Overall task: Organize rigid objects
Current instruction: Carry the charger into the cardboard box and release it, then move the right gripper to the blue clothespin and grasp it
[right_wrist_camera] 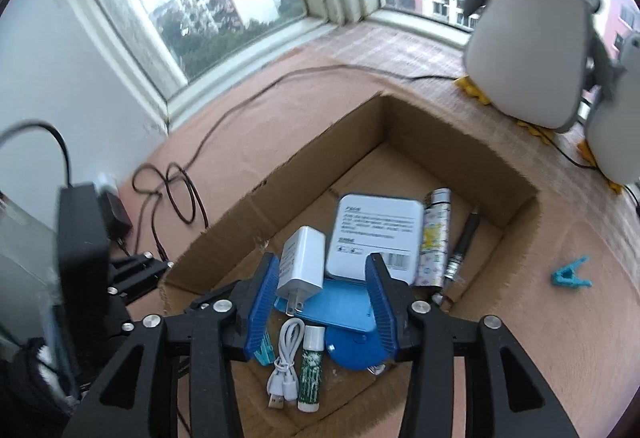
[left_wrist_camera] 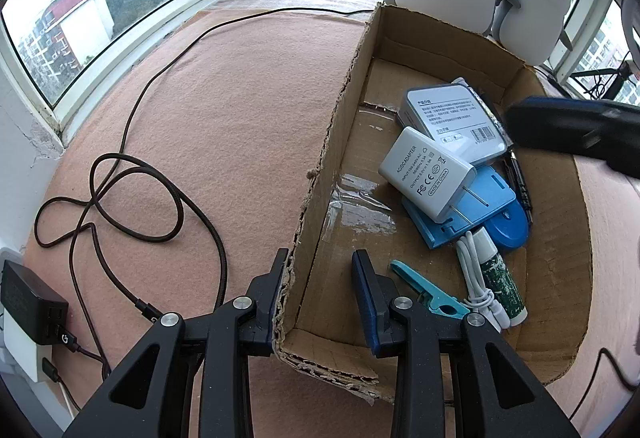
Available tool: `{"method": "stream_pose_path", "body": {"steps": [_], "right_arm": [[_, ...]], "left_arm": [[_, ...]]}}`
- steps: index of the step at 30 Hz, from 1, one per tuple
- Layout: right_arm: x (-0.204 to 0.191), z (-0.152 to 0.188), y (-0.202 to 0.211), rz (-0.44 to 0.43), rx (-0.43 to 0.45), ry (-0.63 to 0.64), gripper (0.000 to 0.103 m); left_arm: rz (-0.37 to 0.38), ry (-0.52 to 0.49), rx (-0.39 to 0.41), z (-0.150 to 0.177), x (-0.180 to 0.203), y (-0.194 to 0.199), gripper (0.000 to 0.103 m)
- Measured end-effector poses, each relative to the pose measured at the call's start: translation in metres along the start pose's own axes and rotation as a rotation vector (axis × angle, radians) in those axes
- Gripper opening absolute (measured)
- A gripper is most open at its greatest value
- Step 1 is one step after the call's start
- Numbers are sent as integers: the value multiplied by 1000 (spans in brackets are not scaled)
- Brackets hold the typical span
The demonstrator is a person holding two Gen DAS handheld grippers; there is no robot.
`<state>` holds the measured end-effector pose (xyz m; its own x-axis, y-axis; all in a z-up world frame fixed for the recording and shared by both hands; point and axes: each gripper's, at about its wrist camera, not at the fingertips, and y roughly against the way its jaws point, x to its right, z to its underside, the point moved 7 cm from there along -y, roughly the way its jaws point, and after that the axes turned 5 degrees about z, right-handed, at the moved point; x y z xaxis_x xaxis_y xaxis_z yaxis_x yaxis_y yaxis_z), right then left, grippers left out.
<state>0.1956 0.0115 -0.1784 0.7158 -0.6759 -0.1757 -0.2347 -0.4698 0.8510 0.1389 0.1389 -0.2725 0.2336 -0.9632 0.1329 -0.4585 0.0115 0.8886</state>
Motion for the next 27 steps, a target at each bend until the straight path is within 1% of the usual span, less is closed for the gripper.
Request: {"method": "stream_pose_path", "body": {"steps": [1, 3, 5, 7, 9, 12, 15, 18, 20, 22, 27], "right_arm": [[6, 0, 6, 4, 15, -18, 48], [24, 1, 20, 16, 50, -75, 50], [48, 3, 32, 28, 76, -158, 51], [77, 8, 42, 53, 91, -256, 55], [109, 17, 47, 107, 86, -348, 59], [146, 32, 45, 191, 45, -465, 60], [176, 44, 38, 238, 20, -563, 60], [199, 51, 26, 243, 1, -649, 60], [210, 54, 16, 205, -11, -715, 60], [219, 53, 8, 178, -19, -755, 60], [242, 53, -10, 208, -41, -843, 60]], "left_arm": [[0, 0, 0, 0, 0, 0, 34], [0, 0, 0, 0, 0, 0, 34], [0, 0, 1, 0, 0, 0, 34], [0, 0, 0, 0, 0, 0, 34], [0, 0, 0, 0, 0, 0, 34], [0, 0, 1, 0, 0, 0, 34], [0, -1, 1, 0, 0, 0, 34], [1, -2, 1, 0, 0, 0, 34], [1, -1, 1, 0, 0, 0, 34], [2, -2, 1, 0, 0, -1, 34], [2, 0, 2, 0, 0, -1, 34]]}}
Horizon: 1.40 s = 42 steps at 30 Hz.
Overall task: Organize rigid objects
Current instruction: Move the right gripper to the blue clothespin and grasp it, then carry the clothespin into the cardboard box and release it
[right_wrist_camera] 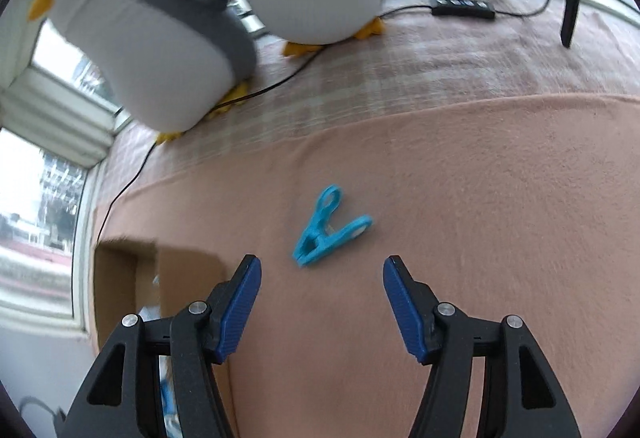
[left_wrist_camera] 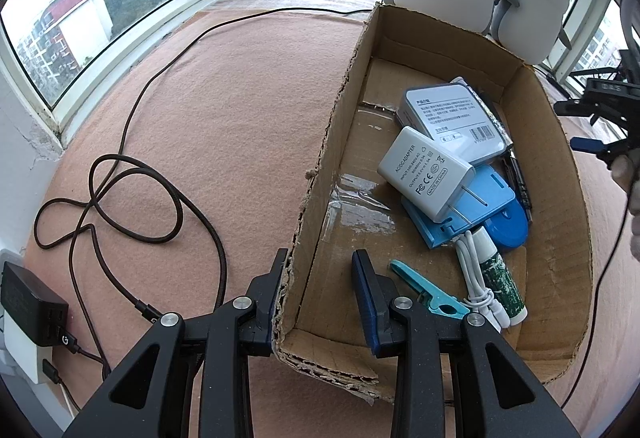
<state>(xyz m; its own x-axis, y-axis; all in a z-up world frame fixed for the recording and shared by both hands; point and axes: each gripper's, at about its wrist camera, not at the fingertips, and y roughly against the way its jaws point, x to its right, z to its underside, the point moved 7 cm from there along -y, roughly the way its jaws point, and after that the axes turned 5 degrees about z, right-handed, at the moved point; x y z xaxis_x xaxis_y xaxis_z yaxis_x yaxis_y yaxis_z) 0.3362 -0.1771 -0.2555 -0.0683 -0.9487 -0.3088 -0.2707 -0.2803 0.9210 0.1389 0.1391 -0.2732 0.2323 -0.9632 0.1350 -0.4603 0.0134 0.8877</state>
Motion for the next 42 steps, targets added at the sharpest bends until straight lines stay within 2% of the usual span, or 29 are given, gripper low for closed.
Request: {"method": "stream_pose_path", "body": {"steps": [4, 12, 17, 22, 27, 33, 42], "right_arm": [[6, -8, -12, 3, -13, -43, 59], [-4, -17, -24, 47, -4, 19, 59], [-23, -15, -33, 91, -7, 87, 53], [-37, -15, -40, 158, 0, 172, 37], [-48, -8, -41, 188, 12, 272, 33], [-45, 3, -33, 146, 11, 290, 32], [-25, 25, 0, 45, 42, 239, 30]], "left_arm": [[1, 0, 0, 0, 0, -1, 34], [0, 0, 0, -2, 0, -3, 34], [1, 2, 0, -2, 0, -2, 34], [1, 1, 0, -2, 0, -2, 34], [1, 1, 1, -1, 0, -2, 34], [1, 1, 0, -1, 0, -2, 34], [1, 1, 1, -1, 0, -2, 34]]}}
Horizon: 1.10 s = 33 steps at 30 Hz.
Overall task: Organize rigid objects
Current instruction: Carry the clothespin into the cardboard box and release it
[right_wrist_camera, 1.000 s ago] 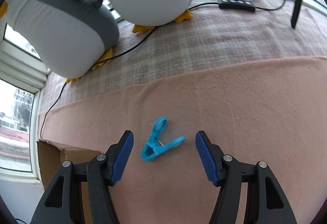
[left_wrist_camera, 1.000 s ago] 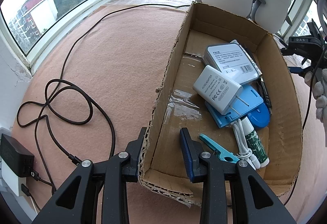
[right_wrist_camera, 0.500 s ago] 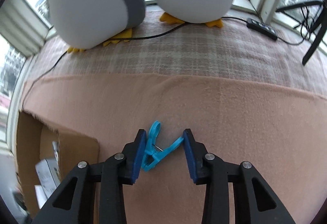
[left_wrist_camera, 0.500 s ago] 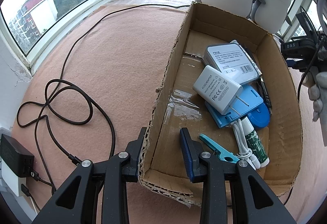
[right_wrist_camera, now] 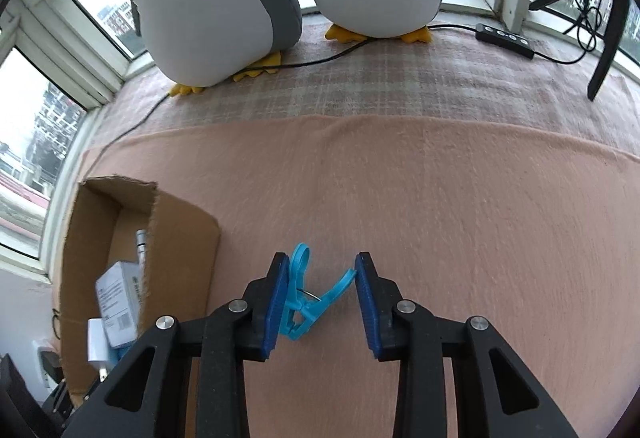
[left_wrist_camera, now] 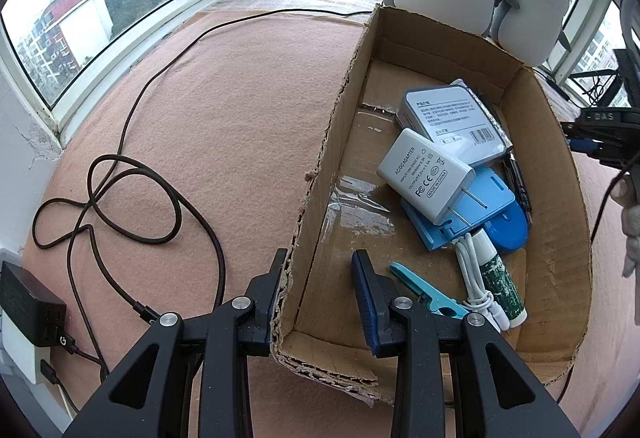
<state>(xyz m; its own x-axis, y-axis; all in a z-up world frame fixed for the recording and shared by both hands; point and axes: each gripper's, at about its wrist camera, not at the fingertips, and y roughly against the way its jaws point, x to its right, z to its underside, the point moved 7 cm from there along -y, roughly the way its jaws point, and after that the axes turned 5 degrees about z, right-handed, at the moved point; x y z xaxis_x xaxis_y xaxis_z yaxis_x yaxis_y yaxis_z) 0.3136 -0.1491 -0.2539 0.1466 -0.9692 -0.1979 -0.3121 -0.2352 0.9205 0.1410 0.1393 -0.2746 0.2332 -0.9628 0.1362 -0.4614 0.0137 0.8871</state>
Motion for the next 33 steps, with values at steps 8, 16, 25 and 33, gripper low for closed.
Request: {"method": "stream_pose_path", "body": {"steps": [8, 16, 25, 33], "right_arm": [[-12, -6, 37, -49, 66, 20, 30], [-64, -12, 62, -122, 100, 103, 30], [-124, -4, 58, -110, 104, 257, 30], [-145, 6, 42, -84, 71, 333, 30]], "left_arm": [[0, -1, 0, -1, 0, 0, 34], [0, -2, 0, -1, 0, 0, 34], [-1, -3, 0, -1, 0, -1, 34], [-1, -2, 1, 0, 0, 0, 34]]}}
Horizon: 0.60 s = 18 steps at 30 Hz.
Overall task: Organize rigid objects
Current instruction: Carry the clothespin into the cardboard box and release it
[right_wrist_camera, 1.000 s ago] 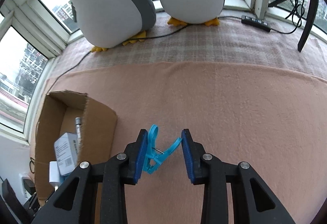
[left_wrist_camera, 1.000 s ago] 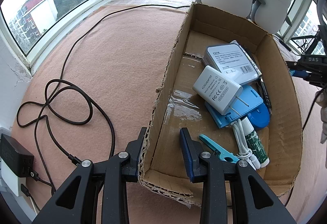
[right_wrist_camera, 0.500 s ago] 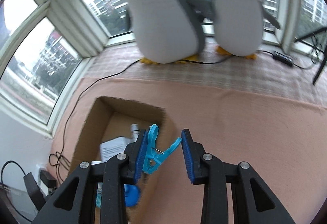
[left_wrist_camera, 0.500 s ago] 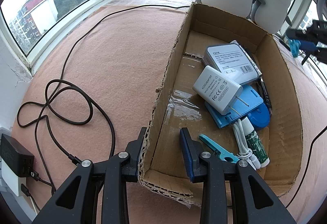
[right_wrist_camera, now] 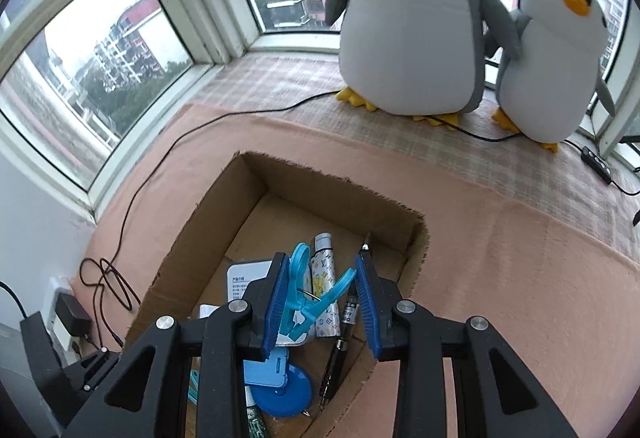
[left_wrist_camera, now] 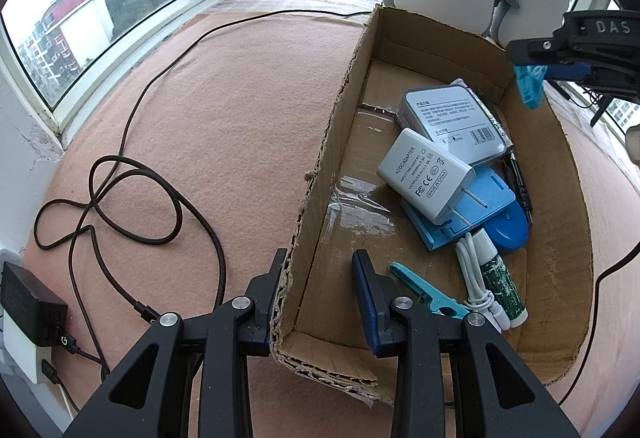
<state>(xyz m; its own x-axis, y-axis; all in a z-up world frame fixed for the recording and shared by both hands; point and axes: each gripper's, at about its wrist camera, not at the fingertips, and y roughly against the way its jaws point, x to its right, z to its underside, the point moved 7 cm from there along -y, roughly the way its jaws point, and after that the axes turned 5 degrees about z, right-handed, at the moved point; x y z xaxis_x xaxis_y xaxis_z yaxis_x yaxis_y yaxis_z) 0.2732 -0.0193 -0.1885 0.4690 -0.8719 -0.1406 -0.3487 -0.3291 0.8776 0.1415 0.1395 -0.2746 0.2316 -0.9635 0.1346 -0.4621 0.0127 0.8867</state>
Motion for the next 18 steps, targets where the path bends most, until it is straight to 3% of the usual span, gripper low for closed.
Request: {"method": "stream_pose_path", "body": {"steps": [18], "right_arm": [[-13, -2, -30, 18, -64, 29, 31]], "left_arm": [[0, 0, 1, 0, 0, 0, 34]]}}
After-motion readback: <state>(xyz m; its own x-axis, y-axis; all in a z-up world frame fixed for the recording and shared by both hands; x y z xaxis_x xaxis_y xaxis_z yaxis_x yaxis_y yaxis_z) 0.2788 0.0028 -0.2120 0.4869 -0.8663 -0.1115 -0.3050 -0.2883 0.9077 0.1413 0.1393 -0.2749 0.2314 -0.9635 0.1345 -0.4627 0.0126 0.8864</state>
